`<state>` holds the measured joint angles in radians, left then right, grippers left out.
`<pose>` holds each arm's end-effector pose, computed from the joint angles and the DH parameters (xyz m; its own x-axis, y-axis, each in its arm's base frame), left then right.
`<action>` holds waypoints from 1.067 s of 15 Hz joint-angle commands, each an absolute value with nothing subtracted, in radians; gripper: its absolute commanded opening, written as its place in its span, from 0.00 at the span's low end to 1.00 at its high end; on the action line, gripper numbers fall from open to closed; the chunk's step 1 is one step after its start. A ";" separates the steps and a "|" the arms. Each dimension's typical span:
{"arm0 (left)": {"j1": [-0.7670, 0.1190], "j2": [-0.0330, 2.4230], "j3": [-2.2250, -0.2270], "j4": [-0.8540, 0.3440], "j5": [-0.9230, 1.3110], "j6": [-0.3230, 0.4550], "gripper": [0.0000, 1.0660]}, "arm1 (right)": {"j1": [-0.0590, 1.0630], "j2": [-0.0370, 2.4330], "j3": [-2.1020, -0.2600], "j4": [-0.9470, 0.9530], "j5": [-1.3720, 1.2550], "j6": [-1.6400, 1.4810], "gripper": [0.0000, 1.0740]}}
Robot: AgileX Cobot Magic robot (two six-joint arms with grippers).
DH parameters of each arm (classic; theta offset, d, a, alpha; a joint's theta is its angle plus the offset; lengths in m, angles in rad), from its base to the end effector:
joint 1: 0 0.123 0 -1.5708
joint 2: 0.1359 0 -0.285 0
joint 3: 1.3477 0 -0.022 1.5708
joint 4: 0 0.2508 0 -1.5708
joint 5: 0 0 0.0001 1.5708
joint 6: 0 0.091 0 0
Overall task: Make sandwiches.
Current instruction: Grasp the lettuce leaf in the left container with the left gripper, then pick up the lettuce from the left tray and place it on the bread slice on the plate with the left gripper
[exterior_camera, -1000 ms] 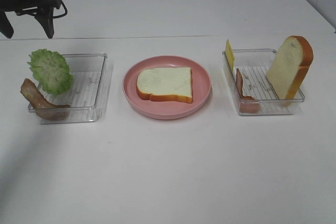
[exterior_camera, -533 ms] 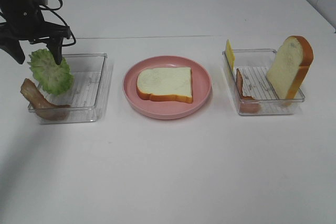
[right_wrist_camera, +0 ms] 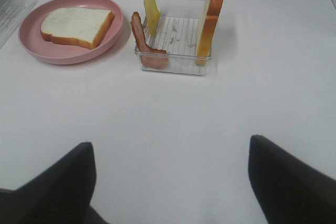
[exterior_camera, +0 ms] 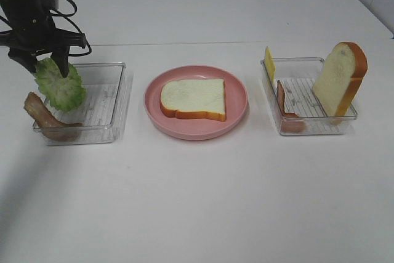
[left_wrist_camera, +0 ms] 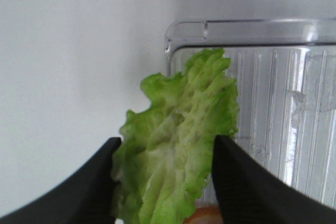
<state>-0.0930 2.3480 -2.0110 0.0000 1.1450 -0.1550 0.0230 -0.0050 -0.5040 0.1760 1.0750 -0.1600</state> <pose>0.4877 -0.0455 0.1669 -0.9829 -0.0634 -0.1730 -0.0596 0.9979 -0.0270 -0.0077 0.0138 0.2782 -0.4414 -0.0848 -0.8933 -0.1937 0.9811 0.0026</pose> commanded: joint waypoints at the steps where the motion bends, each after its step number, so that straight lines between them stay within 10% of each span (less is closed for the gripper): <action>1: -0.093 2.349 -2.001 0.000 1.132 -0.163 0.26 | 0.019 -0.021 -0.505 0.180 1.066 -0.169 0.71; 5: -0.093 2.349 -2.001 0.000 1.124 -0.163 0.00 | 0.019 -0.021 -0.505 0.180 1.066 -0.169 0.71; 16: -0.097 2.283 -2.174 -0.387 1.144 -0.083 0.00 | 0.019 -0.021 -0.505 0.180 1.066 -0.169 0.71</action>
<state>-0.0930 2.2880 -2.1700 -0.3660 1.1560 -0.0910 0.0230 -0.0050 -0.5040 0.1760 1.0750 -0.1600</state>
